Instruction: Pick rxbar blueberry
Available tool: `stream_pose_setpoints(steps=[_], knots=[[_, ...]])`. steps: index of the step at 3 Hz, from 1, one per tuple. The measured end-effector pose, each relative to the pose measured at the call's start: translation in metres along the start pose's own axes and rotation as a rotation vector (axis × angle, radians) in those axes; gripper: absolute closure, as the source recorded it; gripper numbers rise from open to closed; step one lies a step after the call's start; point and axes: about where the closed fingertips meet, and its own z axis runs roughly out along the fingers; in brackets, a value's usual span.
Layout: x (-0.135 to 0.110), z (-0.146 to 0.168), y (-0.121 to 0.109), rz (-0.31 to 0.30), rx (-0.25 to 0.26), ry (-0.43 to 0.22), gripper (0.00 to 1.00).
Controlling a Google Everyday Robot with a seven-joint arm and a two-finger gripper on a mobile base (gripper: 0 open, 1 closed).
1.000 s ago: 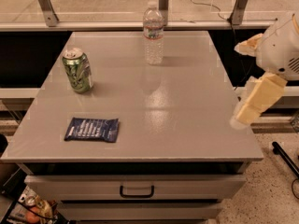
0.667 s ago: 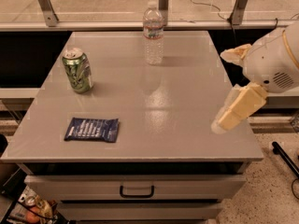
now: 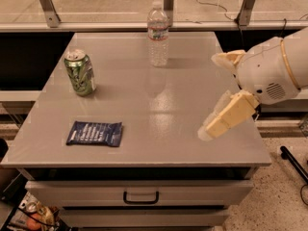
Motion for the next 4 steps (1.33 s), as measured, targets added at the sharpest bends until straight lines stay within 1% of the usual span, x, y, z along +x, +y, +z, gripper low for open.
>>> stream_pose_setpoints(steps=[1, 2, 3, 4], knots=[[-0.004, 0.009, 0.003, -0.008, -0.008, -0.009, 0.00], [-0.005, 0.021, 0.006, -0.005, -0.009, -0.046, 0.00], [-0.010, 0.038, 0.007, -0.007, -0.009, -0.086, 0.00], [-0.007, 0.063, 0.003, 0.008, -0.016, -0.099, 0.00]])
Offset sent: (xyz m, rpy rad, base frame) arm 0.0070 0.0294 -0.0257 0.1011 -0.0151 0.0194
